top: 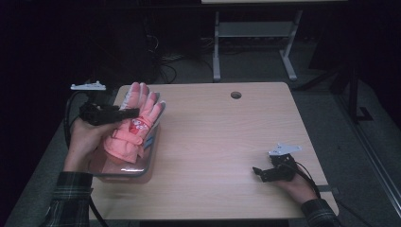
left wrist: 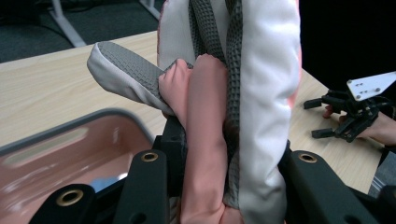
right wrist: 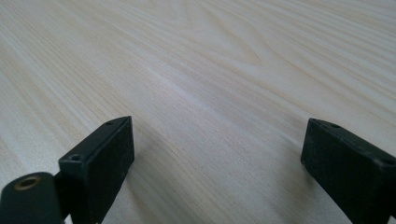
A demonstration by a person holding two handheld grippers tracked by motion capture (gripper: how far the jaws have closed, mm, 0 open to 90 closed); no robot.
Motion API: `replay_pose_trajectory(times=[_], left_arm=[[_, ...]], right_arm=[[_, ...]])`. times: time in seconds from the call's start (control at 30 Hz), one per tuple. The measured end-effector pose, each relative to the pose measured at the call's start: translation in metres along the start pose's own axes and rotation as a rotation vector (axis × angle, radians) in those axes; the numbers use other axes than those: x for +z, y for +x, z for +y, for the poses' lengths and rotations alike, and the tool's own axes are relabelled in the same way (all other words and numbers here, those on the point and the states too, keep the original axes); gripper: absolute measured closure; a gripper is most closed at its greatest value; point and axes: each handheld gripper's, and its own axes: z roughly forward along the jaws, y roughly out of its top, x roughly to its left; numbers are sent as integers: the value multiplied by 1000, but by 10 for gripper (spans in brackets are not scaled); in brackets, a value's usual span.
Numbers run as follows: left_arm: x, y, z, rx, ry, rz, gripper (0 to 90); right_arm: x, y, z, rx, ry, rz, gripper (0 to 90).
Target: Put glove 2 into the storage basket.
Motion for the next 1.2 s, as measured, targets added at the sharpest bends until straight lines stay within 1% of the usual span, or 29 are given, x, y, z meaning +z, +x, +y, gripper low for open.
replay_pose_trajectory(times=[0.2, 0.3, 0.4, 0.7, 0.8, 0.87, 0.9, 1.0, 1.1, 1.2], left_arm=[[-13, 18, -13, -37, 16, 33, 628], [-15, 26, -21, -61, 21, 40, 628], [-13, 33, -29, -79, 36, 40, 627], [5, 53, -52, -141, 89, 43, 625], [14, 58, -56, -149, 109, 46, 624], [22, 61, -58, -144, 137, 61, 622], [26, 63, -59, -151, 142, 60, 622], [37, 68, -63, -170, 160, 37, 619], [48, 71, -69, -182, 185, 40, 616], [55, 75, -75, -189, 204, 45, 609]], right_arm=[[0, 0, 0, 3, 0, -4, 92], [0, 0, 0, 3, 2, -7, 92], [0, 0, 0, 3, 4, -8, 92], [0, 0, 0, 7, 5, -10, 92], [0, 0, 0, 10, 4, -10, 92], [0, 0, 0, 10, 4, -10, 92], [0, 0, 0, 11, 4, -10, 92], [0, 0, 0, 10, 4, -10, 92], [0, 0, 0, 10, 4, -10, 92], [0, 0, 0, 10, 4, -10, 93]])
